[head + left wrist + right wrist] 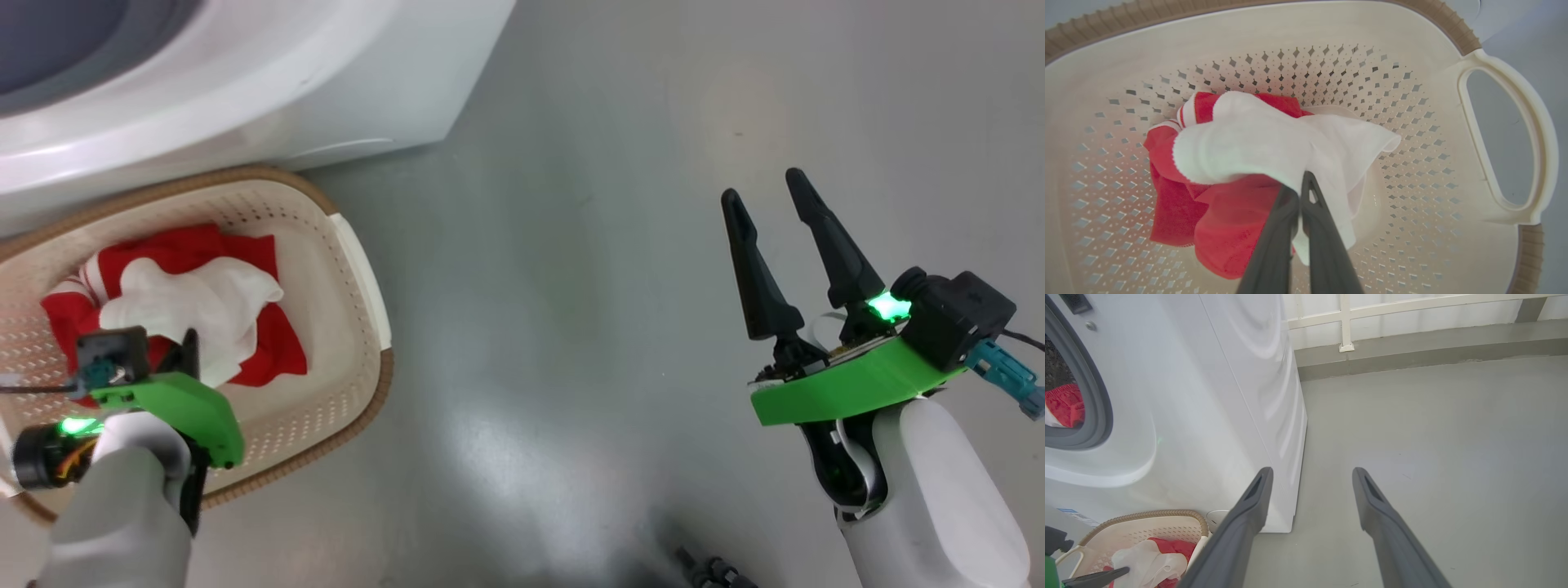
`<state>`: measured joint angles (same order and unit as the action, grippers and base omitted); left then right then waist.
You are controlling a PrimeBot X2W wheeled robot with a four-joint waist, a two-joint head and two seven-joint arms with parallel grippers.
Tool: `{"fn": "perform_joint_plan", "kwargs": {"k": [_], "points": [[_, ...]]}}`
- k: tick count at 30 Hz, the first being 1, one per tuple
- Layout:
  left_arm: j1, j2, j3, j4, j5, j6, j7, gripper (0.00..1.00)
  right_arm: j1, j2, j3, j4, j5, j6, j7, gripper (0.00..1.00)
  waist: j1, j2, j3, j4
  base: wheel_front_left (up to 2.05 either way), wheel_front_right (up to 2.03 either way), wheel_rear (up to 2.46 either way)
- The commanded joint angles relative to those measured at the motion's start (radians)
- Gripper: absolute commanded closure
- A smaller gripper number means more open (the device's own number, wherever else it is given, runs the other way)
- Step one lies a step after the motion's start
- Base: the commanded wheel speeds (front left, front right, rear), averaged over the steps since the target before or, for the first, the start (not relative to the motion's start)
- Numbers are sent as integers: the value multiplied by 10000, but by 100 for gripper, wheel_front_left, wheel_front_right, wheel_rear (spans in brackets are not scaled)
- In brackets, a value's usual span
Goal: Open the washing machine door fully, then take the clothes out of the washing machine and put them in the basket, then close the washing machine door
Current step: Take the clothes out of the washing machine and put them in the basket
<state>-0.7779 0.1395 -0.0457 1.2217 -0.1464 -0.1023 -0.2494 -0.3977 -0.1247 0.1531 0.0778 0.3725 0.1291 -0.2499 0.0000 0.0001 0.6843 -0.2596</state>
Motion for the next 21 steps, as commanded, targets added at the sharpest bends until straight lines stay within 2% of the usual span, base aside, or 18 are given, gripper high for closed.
{"fn": "perform_joint_plan", "kwargs": {"k": [1, 8, 10, 11, 12, 13, 14, 21], "points": [[38, 425, 137, 23, 127, 22, -119, 100, 5, 32, 236, -253, 66, 16, -118, 0, 0, -1, 317, -261, 0, 0, 0], [-405, 705, 64, 535, 77, 138, 251, 98, -195, 101, 356, -298, 67, 16, -118, 0, 0, -1, 632, -448, 0, 0, 0], [-456, 745, 103, 582, -6, 147, 313, 71, -229, 114, 365, -304, 65, 16, -118, 0, 0, -1, 678, -472, 0, 0, 0], [-469, 773, 110, 598, -36, 145, 316, 55, -244, 121, 368, -298, 61, 16, -118, 0, 0, -1, 691, -481, 0, 0, 0], [-482, 791, 117, 611, -64, 152, 310, 29, -256, 125, 368, -290, 57, 16, -118, 0, 0, -1, 696, -483, 0, 0, 0], [-493, 792, 122, 621, -93, 153, 302, 21, -265, 128, 362, -283, 54, 16, -118, 0, 0, -1, 694, -477, 0, 0, 0], [-502, 785, 134, 630, -130, 153, 287, 0, -269, 131, 354, -275, 52, 16, -118, 0, 0, -1, 682, -466, 0, 0, 0], [-471, 574, 254, 664, -493, 53, 65, 0, -151, 44, 260, -168, 18, 16, -118, 0, 0, -1, 276, -158, 0, 0, 0]]}}
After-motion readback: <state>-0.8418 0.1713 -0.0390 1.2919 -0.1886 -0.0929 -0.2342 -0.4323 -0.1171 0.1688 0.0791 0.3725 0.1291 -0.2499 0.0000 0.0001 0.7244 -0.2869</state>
